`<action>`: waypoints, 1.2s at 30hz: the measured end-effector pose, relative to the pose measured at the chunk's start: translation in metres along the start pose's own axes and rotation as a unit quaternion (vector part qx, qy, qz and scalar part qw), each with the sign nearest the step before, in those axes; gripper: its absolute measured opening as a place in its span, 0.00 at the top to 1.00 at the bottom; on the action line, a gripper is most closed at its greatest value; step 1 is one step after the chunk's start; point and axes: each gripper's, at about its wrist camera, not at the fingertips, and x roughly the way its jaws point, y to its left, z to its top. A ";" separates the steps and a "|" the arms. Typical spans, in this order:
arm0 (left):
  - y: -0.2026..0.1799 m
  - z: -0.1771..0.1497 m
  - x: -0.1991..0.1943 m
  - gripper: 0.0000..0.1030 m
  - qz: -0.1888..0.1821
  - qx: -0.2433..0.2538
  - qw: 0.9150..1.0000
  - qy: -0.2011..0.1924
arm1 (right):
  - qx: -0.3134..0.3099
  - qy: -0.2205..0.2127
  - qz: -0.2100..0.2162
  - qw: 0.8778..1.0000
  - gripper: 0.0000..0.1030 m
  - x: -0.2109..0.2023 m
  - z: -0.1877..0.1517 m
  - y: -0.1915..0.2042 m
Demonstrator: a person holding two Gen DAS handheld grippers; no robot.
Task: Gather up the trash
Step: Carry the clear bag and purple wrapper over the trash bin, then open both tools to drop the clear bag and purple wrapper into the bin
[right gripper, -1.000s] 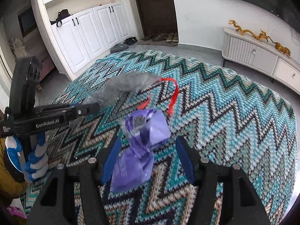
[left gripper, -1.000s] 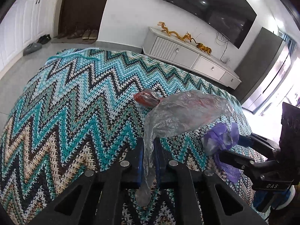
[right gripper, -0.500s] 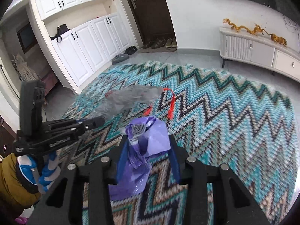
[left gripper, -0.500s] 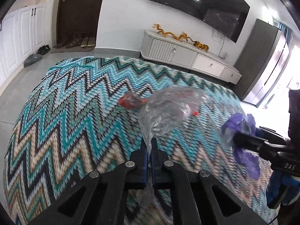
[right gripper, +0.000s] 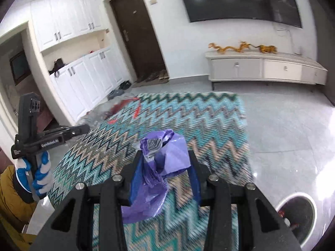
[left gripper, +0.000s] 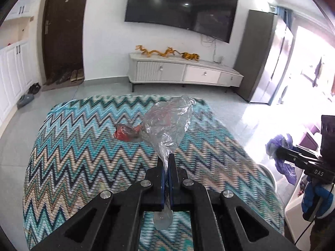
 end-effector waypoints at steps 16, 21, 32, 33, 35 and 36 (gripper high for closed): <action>-0.276 0.006 0.086 0.97 -0.152 0.167 0.969 0.097 | 0.174 -0.035 -0.178 0.968 0.63 -0.118 -0.113 -0.203; -0.349 -0.021 0.141 0.97 -0.185 0.202 0.948 0.162 | 0.223 -0.003 -0.194 0.955 0.63 -0.099 -0.147 -0.254; -0.416 -0.055 0.243 0.97 -0.214 0.203 0.921 0.254 | 0.277 0.064 -0.207 0.936 0.60 -0.046 -0.197 -0.335; -0.418 -0.057 0.250 0.96 -0.213 0.203 0.920 0.259 | 0.278 0.067 -0.210 0.935 0.59 -0.043 -0.198 -0.338; -0.423 -0.062 0.261 0.87 -0.215 0.196 0.918 0.269 | 0.282 0.075 -0.219 0.931 0.56 -0.038 -0.200 -0.342; -0.423 -0.063 0.264 0.71 -0.215 0.191 0.918 0.274 | 0.283 0.078 -0.224 0.929 0.53 -0.037 -0.202 -0.344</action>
